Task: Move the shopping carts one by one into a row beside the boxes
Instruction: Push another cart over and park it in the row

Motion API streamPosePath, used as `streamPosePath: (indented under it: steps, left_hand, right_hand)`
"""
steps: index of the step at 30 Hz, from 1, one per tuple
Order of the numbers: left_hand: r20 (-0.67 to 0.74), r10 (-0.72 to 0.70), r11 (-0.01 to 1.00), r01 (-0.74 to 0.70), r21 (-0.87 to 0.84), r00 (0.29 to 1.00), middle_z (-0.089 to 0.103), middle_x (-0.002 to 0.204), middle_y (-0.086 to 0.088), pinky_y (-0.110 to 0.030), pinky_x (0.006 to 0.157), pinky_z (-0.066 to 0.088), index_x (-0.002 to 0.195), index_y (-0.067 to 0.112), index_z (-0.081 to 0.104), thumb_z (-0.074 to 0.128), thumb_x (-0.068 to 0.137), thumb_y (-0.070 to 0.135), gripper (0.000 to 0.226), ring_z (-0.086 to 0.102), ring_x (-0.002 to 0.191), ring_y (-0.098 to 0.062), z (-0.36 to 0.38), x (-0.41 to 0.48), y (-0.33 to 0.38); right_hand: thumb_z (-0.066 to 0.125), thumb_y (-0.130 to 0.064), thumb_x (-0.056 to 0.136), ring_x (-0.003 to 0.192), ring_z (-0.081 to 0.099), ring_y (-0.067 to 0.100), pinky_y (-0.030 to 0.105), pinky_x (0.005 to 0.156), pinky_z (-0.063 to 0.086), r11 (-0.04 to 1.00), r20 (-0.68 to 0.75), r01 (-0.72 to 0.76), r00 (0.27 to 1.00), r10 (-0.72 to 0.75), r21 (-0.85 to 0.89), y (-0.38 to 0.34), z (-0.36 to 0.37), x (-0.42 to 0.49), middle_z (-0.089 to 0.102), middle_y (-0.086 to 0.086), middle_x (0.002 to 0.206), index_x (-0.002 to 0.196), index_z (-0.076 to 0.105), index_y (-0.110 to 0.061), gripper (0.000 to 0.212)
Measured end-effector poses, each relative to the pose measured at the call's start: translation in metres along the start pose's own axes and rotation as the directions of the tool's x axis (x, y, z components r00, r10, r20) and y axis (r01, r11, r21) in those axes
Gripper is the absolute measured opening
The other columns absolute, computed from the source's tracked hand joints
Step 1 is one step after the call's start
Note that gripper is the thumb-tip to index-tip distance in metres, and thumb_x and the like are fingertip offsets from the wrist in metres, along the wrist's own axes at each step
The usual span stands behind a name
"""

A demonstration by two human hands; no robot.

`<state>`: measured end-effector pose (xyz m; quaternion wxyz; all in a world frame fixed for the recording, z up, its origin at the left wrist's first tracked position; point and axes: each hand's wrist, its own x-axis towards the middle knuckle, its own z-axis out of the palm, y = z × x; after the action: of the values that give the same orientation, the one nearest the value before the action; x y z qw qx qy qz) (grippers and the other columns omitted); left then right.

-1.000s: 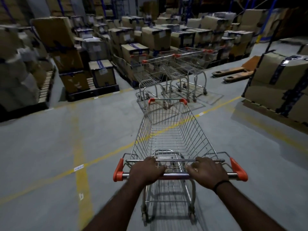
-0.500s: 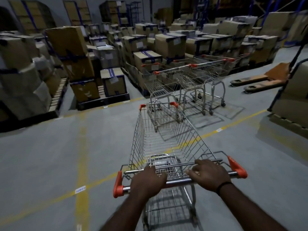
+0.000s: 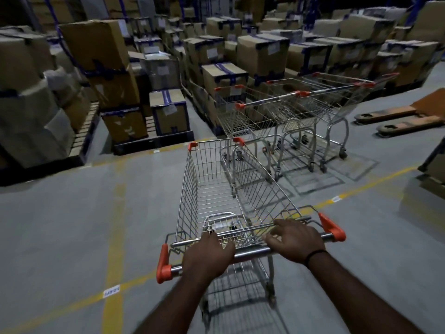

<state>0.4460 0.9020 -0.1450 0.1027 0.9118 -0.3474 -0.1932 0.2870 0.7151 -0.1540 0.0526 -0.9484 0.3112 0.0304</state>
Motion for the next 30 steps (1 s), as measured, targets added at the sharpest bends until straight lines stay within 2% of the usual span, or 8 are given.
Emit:
streamPosePath:
  steps: [2,8,13,17,20,23,28,30]
  left_hand:
    - [-0.018,-0.022,1.000,0.022,-0.005,1.000,0.058,0.127,-0.005,-0.041,0.091,0.046,0.122,0.021,0.059,0.032,0.086,0.070,0.066,0.059,0.115,-0.028,-0.008,0.028,0.002]
    - [-0.058,-0.087,0.996,0.085,-0.027,0.995,0.064,0.115,-0.002,-0.041,0.088,0.049,0.108,0.023,0.062,0.030,0.082,0.073,0.065,0.062,0.105,-0.027,-0.034,0.114,0.016]
    - [-0.095,-0.148,0.989,0.149,0.005,0.984,0.065,0.127,-0.004,-0.036,0.091,0.047,0.128,0.023,0.060,0.038,0.088,0.070,0.066,0.061,0.116,-0.026,-0.063,0.181,0.028]
    - [-0.108,-0.172,0.984,0.175,0.022,0.979,0.065,0.130,-0.005,-0.035,0.092,0.046,0.131,0.024,0.060,0.040,0.090,0.071,0.065,0.060,0.119,-0.026,-0.083,0.236,0.030]
    - [-0.108,-0.205,0.978,0.209,0.028,0.973,0.064,0.133,-0.004,-0.035,0.094,0.046,0.134,0.025,0.059,0.041,0.088,0.072,0.068,0.060,0.121,-0.026,-0.094,0.276,0.028]
    - [-0.119,-0.223,0.974,0.227,0.020,0.968,0.064,0.133,-0.005,-0.036,0.094,0.046,0.135,0.026,0.058,0.041,0.087,0.074,0.070,0.059,0.121,-0.027,-0.104,0.313,0.025]
    - [-0.129,-0.228,0.973,0.231,0.006,0.965,0.062,0.137,-0.004,-0.036,0.098,0.046,0.139,0.028,0.057,0.043,0.086,0.071,0.069,0.057,0.124,-0.026,-0.126,0.377,0.015]
    - [-0.129,-0.231,0.972,0.233,-0.001,0.964,0.063,0.137,-0.004,-0.036,0.097,0.046,0.139,0.029,0.056,0.044,0.086,0.070,0.069,0.058,0.123,-0.026,-0.138,0.406,0.008]
  right_hand:
    - [0.027,-0.079,0.084,0.124,0.052,0.014,0.033,0.092,0.046,1.000,-0.023,0.010,1.000,-0.010,0.004,0.003,-0.003,0.033,0.058,-0.013,0.135,0.113,0.072,-0.035,0.070]
    - [0.013,-0.081,0.075,0.113,0.059,0.016,0.032,0.084,0.047,0.995,-0.088,0.099,0.991,-0.098,0.011,0.019,-0.015,0.138,0.064,-0.012,0.117,0.107,0.074,-0.035,0.083]
    - [0.016,-0.080,0.082,0.107,0.060,0.021,0.037,0.082,0.050,0.991,-0.067,0.135,0.989,-0.133,0.024,0.028,-0.018,0.226,0.064,-0.005,0.107,0.100,0.074,-0.028,0.080]
    - [0.014,-0.079,0.083,0.111,0.060,0.024,0.036,0.084,0.045,0.983,-0.085,0.183,0.979,-0.183,-0.006,0.029,-0.027,0.285,0.064,-0.001,0.112,0.101,0.073,-0.023,0.083]
    - [0.021,-0.076,0.088,0.113,0.060,0.026,0.037,0.085,0.046,0.979,-0.059,0.203,0.977,-0.203,-0.007,0.029,-0.029,0.328,0.065,0.001,0.116,0.105,0.073,-0.024,0.076]
    - [0.016,-0.078,0.083,0.111,0.062,0.028,0.039,0.084,0.050,0.977,-0.049,0.212,0.976,-0.212,-0.004,0.029,-0.029,0.373,0.066,0.002,0.115,0.106,0.074,-0.025,0.082]
    - [0.013,-0.078,0.081,0.108,0.062,0.027,0.036,0.082,0.048,0.970,-0.051,0.242,0.969,-0.242,-0.018,0.022,-0.034,0.444,0.065,0.001,0.113,0.105,0.075,-0.025,0.085]
    - [0.013,-0.081,0.080,0.106,0.063,0.027,0.035,0.077,0.045,0.976,-0.052,0.217,0.975,-0.218,-0.012,0.018,-0.034,0.476,0.065,0.000,0.110,0.103,0.076,-0.026,0.087]
